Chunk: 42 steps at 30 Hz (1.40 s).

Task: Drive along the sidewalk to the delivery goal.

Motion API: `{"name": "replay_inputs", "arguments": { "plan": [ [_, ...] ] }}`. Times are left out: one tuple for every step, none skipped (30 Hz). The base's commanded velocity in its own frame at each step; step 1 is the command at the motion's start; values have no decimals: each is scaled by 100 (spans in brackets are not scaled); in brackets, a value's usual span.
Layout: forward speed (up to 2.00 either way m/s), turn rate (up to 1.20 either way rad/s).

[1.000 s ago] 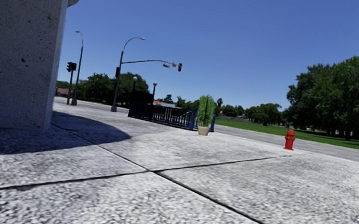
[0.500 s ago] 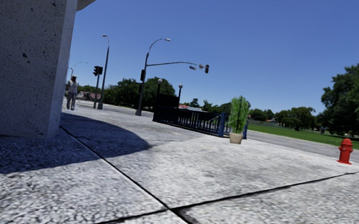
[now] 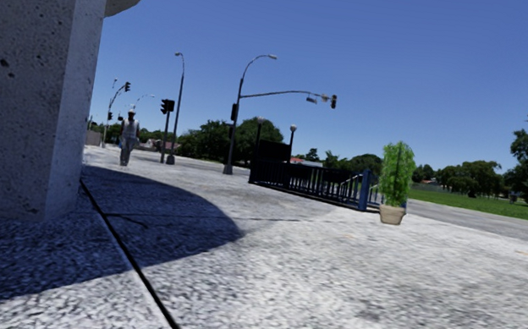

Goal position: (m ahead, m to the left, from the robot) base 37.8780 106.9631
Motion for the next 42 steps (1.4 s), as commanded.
{"name": "replay_inputs", "arguments": {
  "plan": [
    [200,0],
    [200,0],
    [200,0],
    [200,0],
    [200,0],
    [200,0],
    [200,0],
    [200,0],
    [200,0],
    [200,0],
    [200,0],
    [200,0],
    [200,0],
    [200,0],
    [200,0],
    [200,0],
    [200,0],
    [200,0],
    [200,0],
    [200,0],
    [200,0],
    [200,0],
    [200,0],
    [200,0],
    [200,0],
    [200,0],
    [200,0],
    [200,0],
    [200,0],
    [200,0],
    [200,0],
    [200,0],
    [200,0],
    [200,0],
    [200,0],
    [200,0],
    [200,0],
    [200,0],
    [200,0],
    [200,0],
    [200,0],
    [200,0]
  ]
}}
